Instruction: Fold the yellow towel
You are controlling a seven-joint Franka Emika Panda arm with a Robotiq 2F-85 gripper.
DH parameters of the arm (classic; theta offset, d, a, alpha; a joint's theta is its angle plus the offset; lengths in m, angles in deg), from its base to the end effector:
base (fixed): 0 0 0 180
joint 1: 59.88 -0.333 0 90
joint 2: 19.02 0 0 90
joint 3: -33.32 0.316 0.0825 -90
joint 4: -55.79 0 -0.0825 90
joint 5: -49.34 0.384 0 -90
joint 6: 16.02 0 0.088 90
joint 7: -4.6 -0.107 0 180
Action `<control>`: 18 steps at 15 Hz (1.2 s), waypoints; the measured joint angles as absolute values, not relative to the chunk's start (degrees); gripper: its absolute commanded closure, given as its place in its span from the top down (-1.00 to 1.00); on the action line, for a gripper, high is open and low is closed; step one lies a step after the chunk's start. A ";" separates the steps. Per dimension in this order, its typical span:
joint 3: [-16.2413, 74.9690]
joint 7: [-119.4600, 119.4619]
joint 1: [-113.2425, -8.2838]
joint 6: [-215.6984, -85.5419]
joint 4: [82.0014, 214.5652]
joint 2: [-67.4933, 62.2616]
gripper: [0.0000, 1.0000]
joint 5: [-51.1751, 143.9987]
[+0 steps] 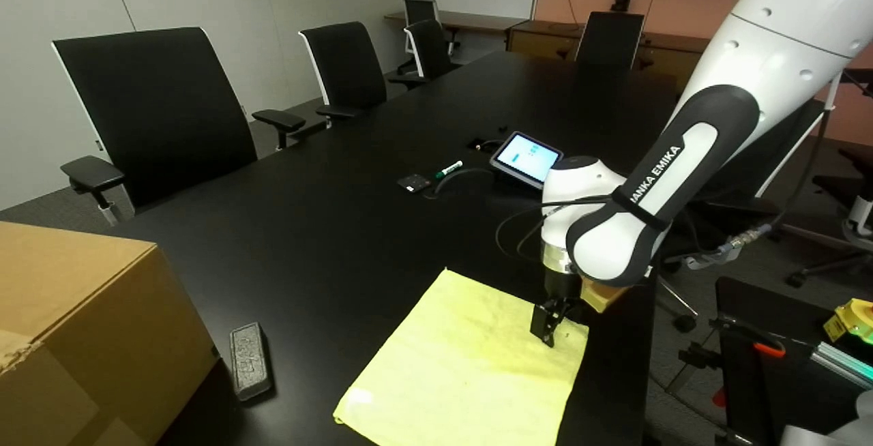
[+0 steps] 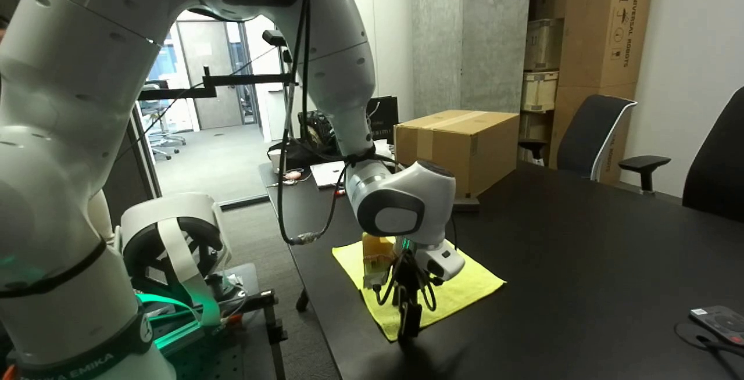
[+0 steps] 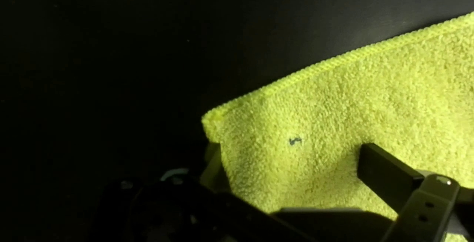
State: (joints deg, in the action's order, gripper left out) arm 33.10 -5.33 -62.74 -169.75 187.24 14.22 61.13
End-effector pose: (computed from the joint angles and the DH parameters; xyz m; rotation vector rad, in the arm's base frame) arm 0.4884 0.0158 0.0815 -3.0377 0.4904 0.3037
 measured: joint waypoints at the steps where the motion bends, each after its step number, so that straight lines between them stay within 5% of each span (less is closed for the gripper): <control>1: 33.32 -5.33 -62.78 -169.28 187.07 14.10 0.17 61.13; 7: 34.05 -5.35 -64.22 -165.96 186.38 12.77 -0.77 60.77; 18: 34.30 -7.27 -67.05 -159.12 186.42 7.57 -0.97 55.31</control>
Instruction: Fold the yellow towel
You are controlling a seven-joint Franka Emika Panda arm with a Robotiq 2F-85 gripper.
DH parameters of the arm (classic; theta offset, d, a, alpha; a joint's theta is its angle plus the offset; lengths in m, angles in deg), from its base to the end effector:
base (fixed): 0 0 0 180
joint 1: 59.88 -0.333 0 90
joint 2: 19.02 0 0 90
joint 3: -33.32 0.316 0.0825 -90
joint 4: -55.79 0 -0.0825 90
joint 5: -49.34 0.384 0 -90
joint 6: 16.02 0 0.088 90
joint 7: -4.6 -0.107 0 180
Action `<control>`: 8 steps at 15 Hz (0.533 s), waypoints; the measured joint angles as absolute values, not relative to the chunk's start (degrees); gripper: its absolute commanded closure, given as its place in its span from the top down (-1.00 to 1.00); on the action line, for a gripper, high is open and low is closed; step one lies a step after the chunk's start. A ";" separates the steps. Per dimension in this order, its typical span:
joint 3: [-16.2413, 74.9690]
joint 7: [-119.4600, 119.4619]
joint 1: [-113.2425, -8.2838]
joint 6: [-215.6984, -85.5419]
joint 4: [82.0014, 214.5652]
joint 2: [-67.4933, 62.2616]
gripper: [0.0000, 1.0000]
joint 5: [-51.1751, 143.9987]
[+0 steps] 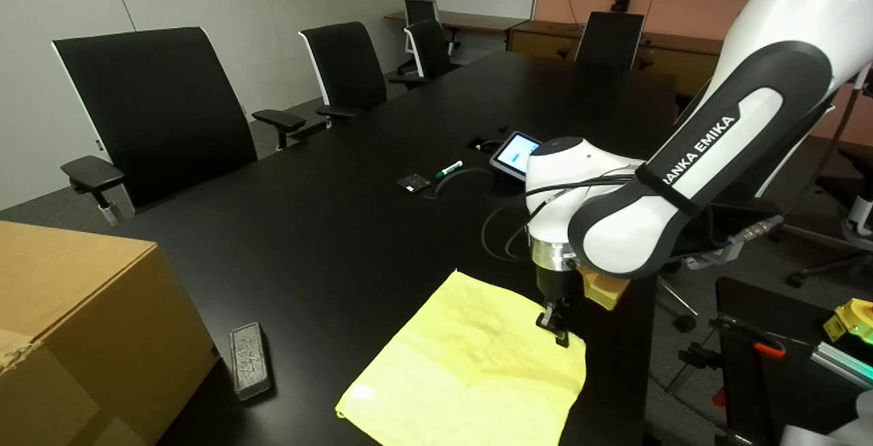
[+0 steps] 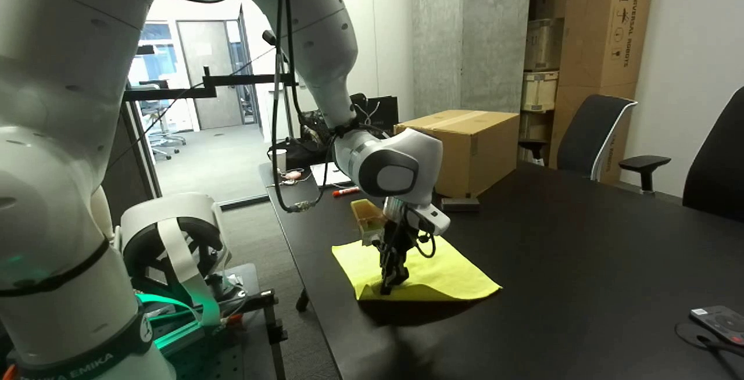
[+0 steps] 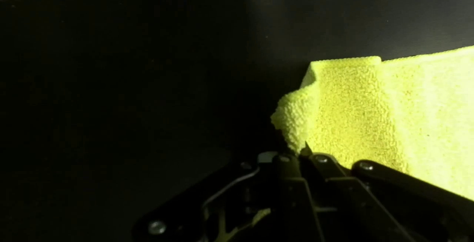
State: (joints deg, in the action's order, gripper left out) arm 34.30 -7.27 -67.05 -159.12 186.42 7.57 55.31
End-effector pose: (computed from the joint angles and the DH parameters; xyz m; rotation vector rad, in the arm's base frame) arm 0.4941 0.0708 0.1313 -3.0911 0.2430 0.3944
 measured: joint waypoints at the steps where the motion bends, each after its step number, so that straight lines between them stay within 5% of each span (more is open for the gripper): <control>1: 34.50 -7.27 -67.06 -159.07 186.32 7.43 -0.96 55.30; 8: 34.58 -7.27 -66.93 -154.26 179.32 6.86 -0.97 55.25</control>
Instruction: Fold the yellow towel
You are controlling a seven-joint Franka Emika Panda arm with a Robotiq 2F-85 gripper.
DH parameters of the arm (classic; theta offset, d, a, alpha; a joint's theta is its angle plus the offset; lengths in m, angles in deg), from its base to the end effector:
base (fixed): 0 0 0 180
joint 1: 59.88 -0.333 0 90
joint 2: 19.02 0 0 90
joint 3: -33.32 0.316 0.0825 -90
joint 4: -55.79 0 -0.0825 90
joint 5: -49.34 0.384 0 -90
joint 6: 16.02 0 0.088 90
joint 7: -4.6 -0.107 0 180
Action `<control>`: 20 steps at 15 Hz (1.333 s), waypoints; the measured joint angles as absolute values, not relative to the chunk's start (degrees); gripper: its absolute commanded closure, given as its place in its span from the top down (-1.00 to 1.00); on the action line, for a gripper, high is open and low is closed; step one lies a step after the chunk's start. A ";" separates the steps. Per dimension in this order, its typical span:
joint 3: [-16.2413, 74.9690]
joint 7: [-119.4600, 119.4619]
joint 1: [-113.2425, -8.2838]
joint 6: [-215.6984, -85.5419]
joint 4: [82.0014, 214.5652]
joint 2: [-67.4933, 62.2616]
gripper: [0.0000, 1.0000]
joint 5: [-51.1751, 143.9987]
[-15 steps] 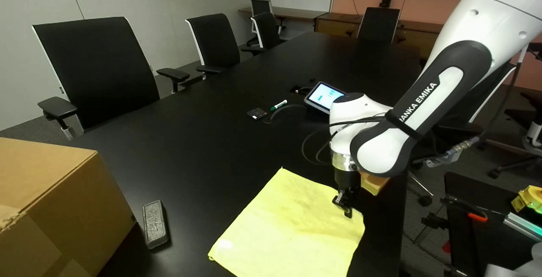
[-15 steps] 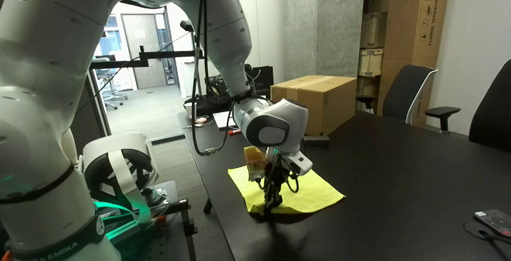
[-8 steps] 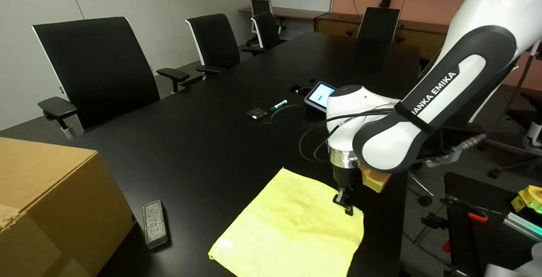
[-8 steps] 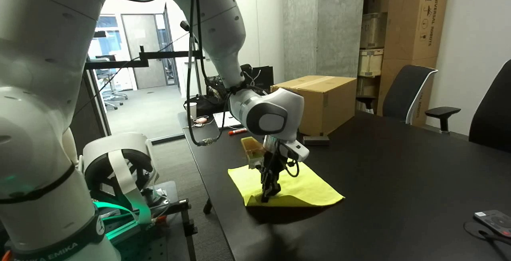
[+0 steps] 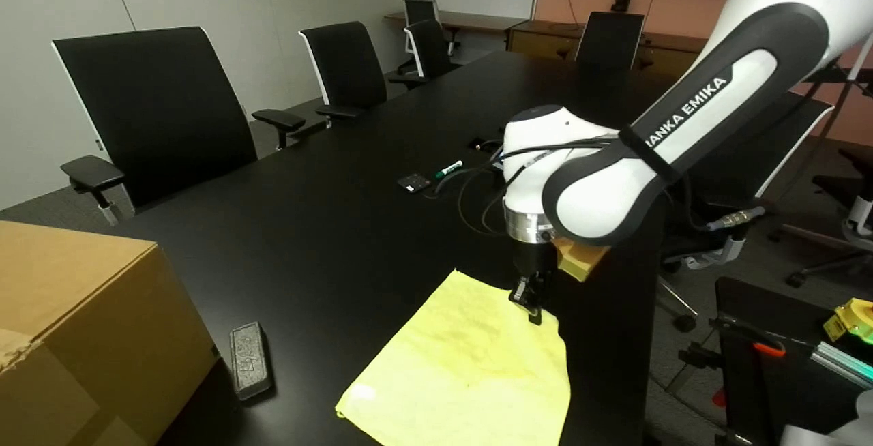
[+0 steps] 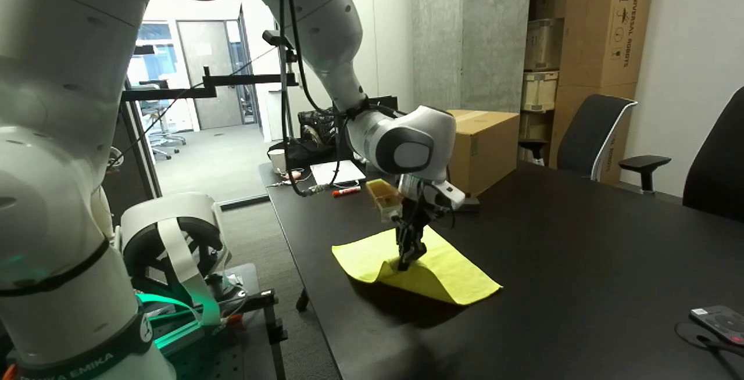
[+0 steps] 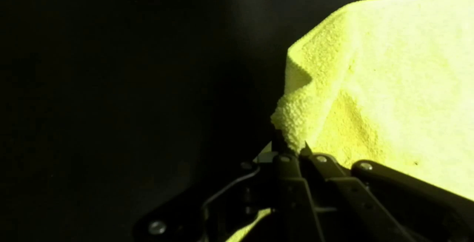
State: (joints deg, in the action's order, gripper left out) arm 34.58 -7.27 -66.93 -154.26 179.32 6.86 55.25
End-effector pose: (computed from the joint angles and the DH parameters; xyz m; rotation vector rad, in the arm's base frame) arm 0.5384 0.0796 0.1708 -3.0816 0.2271 0.3168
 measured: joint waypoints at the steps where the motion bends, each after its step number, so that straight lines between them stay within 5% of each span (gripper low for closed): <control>1: 34.51 -7.27 -66.86 -152.56 177.51 6.94 -0.97 55.25; 11: 34.12 -7.69 -66.41 -137.48 154.10 17.41 -0.95 55.06; 12: 34.00 -8.12 -66.44 -136.72 151.77 18.81 -0.49 54.85; 20: 31.56 -15.40 -66.98 -133.13 139.33 25.95 0.63 52.05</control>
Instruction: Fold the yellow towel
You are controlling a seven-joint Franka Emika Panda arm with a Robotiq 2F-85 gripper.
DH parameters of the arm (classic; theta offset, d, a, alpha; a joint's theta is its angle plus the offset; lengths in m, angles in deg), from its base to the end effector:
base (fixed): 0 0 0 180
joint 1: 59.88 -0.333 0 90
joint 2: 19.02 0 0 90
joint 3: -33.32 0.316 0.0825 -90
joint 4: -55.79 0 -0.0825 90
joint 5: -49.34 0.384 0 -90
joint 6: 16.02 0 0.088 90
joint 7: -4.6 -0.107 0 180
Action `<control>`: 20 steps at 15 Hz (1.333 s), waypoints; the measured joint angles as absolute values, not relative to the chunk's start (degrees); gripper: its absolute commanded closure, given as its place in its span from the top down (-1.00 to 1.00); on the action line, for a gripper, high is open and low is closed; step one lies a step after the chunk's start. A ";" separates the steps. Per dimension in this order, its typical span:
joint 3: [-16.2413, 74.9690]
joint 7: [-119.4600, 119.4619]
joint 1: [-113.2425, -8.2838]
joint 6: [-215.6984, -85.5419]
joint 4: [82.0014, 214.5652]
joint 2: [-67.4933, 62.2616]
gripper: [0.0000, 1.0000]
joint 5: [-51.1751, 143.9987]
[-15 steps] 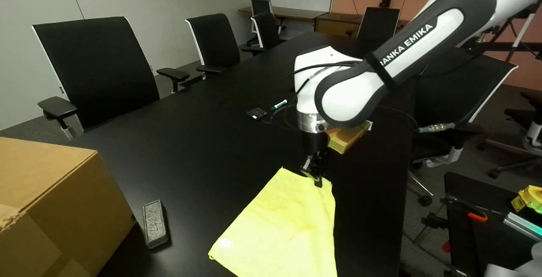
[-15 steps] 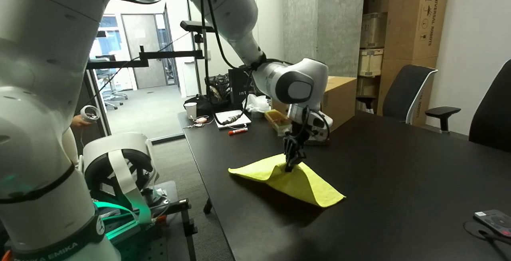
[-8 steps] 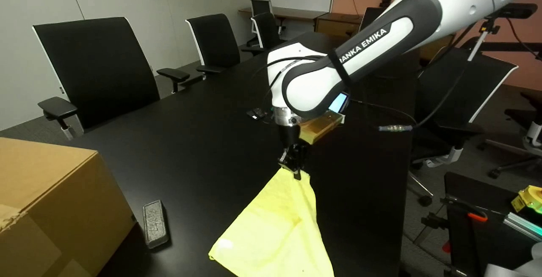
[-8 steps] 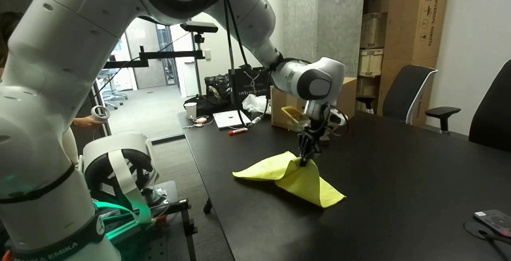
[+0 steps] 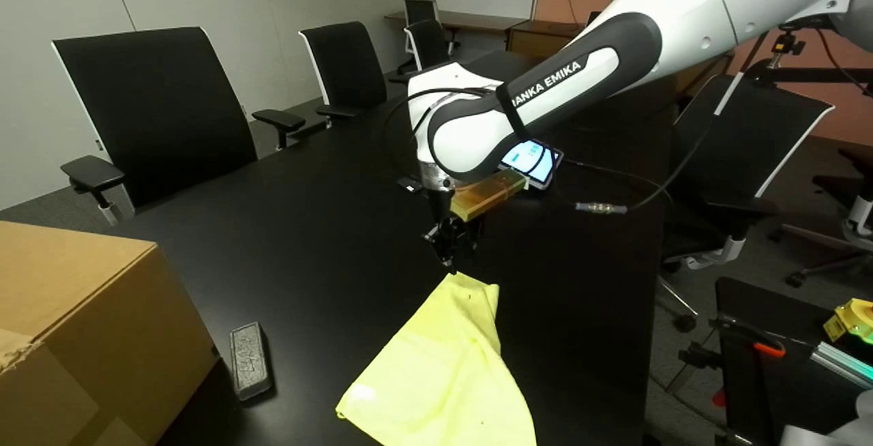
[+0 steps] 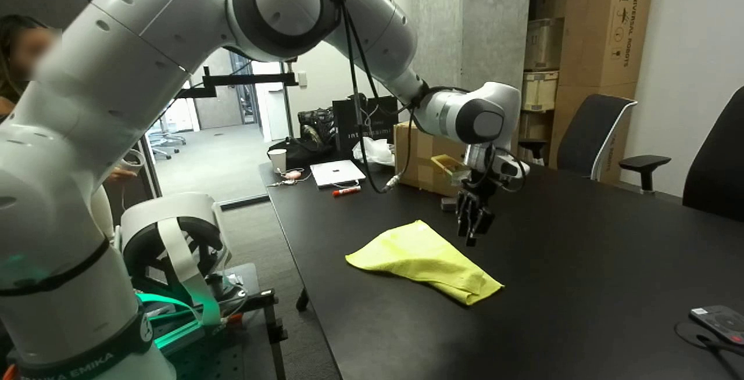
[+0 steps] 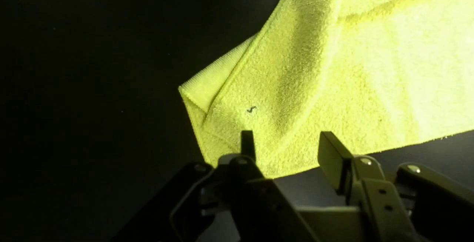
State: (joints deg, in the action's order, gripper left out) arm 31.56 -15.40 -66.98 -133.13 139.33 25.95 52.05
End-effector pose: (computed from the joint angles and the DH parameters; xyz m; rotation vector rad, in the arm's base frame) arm 0.6951 0.0710 0.2016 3.0706 -0.4246 -0.3070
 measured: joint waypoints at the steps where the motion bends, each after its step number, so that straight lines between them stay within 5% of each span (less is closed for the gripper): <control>1: 31.41 -16.06 -67.12 -133.13 139.16 26.17 0.76 51.78; 3: 31.43 -16.50 -67.79 -133.23 139.44 26.16 0.99 51.30; 20: 42.54 -3.81 -82.01 -160.92 172.11 15.82 1.00 39.10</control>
State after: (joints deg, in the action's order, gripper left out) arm 42.54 -3.81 -82.01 -160.92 172.11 15.82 39.10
